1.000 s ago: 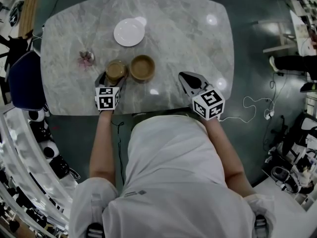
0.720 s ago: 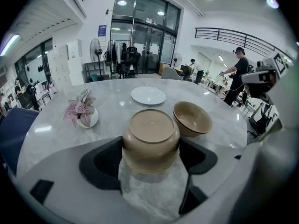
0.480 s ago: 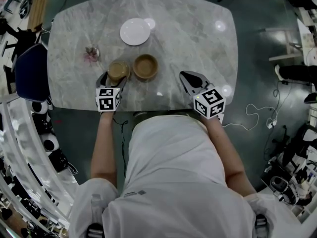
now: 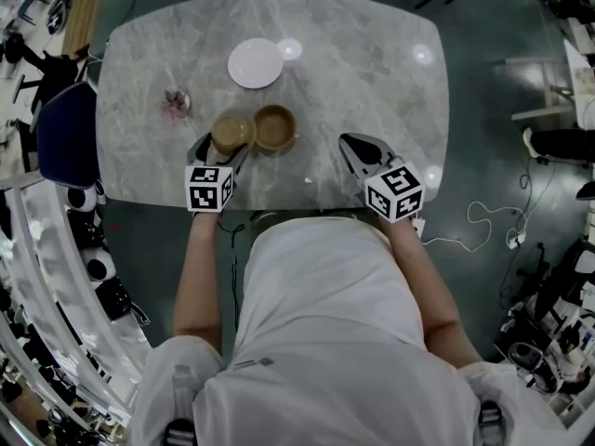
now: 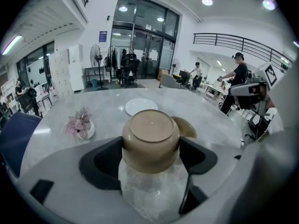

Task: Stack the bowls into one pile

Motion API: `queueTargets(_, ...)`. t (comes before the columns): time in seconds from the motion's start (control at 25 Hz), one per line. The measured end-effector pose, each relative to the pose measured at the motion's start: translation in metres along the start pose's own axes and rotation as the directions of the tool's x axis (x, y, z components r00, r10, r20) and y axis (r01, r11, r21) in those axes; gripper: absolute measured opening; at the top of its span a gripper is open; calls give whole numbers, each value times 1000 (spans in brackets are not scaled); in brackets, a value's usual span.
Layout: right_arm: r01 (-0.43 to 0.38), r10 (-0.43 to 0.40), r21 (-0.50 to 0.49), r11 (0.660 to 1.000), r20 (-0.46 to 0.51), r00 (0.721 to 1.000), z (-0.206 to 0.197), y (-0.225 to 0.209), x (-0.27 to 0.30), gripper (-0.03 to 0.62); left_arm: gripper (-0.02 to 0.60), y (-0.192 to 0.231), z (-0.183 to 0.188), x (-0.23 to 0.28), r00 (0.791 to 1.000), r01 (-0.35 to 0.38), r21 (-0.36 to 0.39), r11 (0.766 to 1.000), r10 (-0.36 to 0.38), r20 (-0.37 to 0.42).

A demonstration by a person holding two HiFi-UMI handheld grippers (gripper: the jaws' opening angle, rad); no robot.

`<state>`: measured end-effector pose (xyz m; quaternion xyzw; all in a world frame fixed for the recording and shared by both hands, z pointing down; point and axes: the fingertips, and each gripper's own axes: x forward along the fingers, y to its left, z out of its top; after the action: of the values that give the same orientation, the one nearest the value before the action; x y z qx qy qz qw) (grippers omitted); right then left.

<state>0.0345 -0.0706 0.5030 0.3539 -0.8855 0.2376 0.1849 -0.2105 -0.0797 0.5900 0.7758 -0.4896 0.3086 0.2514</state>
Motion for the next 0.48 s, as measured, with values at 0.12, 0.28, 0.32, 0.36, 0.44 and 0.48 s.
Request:
queueTargets(0.12, 7, -7, 10, 1000, 6, 1000, -1, -9, -3, 9, 382, -13, 5, 9, 1000, 19, 42, 999, -18, -19)
queueTargets(0.28, 21, -22, 31, 999, 16, 1000, -4, -18, -9, 9, 382, -25, 6, 18, 997, 26, 116, 993, -19, -68)
queueTargets(0.32, 25, -26, 36, 999, 18, 1000, -5, -20, -11, 8, 382, -27, 6, 20, 997, 23, 140, 990, -12, -78)
queueTargets(0.36, 29, -30, 41, 999, 19, 999, -5, -22, -13, 9, 382, -29, 7, 22, 996, 18, 165, 986, -4, -84)
queueTargets(0.44, 37, -38, 51, 998, 23, 999, -6, -26, -16, 8, 382, -31, 11, 25, 996, 6, 218, 976, 14, -93)
queueTargets(0.48, 41, -42, 55, 998, 25, 999, -6, -28, -17, 9, 382, -33, 12, 27, 995, 2, 245, 969, 23, -99)
